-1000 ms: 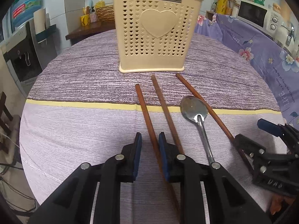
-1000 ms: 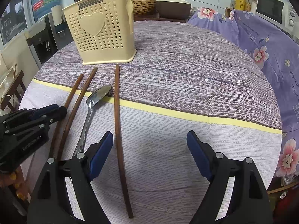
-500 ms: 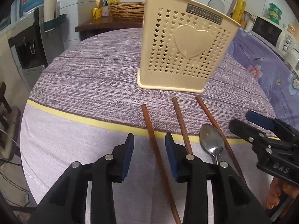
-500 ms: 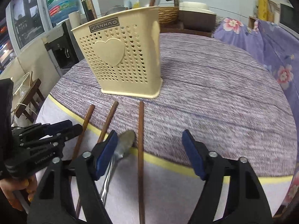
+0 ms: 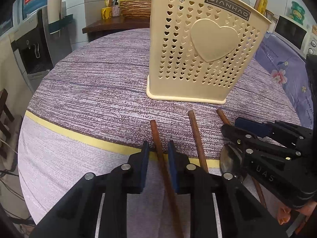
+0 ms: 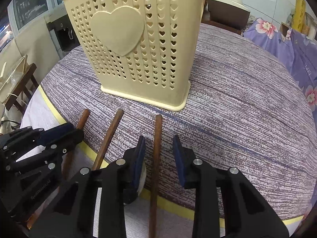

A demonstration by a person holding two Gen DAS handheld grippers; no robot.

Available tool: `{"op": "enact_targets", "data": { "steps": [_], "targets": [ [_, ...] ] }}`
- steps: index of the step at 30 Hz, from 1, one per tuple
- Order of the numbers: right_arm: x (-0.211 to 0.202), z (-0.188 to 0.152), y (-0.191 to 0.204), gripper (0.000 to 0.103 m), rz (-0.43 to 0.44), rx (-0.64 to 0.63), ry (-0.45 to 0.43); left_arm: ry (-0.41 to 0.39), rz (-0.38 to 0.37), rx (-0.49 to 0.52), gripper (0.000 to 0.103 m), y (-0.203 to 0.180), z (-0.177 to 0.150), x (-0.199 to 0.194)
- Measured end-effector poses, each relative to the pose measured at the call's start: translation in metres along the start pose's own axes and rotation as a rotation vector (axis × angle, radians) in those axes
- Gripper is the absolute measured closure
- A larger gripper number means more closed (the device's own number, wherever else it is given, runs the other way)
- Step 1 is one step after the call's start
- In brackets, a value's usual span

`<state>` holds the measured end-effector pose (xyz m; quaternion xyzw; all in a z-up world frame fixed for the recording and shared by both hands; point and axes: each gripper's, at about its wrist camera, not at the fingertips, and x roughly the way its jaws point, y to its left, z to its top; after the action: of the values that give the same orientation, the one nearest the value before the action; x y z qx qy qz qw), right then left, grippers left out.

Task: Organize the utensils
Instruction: 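Grasp a brown chopstick with the left tool while the right tool grasps another brown chopstick, then carry the brown chopsticks over the basket and lower them in with both tools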

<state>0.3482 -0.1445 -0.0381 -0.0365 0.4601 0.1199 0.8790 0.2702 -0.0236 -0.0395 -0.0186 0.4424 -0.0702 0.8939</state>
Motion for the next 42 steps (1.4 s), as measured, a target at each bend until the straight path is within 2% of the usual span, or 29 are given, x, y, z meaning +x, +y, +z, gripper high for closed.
{"op": "enact_targets", "data": {
  "steps": [7, 12, 20, 24, 28, 37, 42],
  "targets": [
    [0.005, 0.009, 0.001, 0.086, -0.013, -0.021, -0.006, 0.004, 0.01, 0.014, 0.092, -0.001, 0.009, 0.007],
    [0.007, 0.013, 0.0, 0.094, -0.019, -0.017, -0.009, 0.008, 0.003, 0.008, 0.094, 0.003, 0.016, 0.011],
    [0.006, 0.014, -0.007, 0.095, 0.009, 0.004, -0.021, -0.005, 0.01, 0.01, 0.095, 0.003, 0.016, 0.013],
    [-0.005, 0.011, -0.007, 0.095, 0.024, 0.008, -0.052, -0.017, -0.015, -0.009, 0.095, 0.005, 0.016, 0.008],
    [-0.034, 0.007, -0.011, 0.095, 0.055, 0.028, -0.112, -0.074, -0.052, -0.023, 0.095, 0.007, 0.018, -0.015],
    [-0.159, 0.0, -0.04, 0.095, 0.122, 0.087, -0.37, -0.309, -0.154, -0.026, 0.095, 0.017, 0.027, -0.122],
    [-0.21, -0.002, -0.058, 0.095, 0.136, 0.115, -0.469, -0.385, -0.177, -0.023, 0.095, 0.02, 0.034, -0.157]
  ]
}}
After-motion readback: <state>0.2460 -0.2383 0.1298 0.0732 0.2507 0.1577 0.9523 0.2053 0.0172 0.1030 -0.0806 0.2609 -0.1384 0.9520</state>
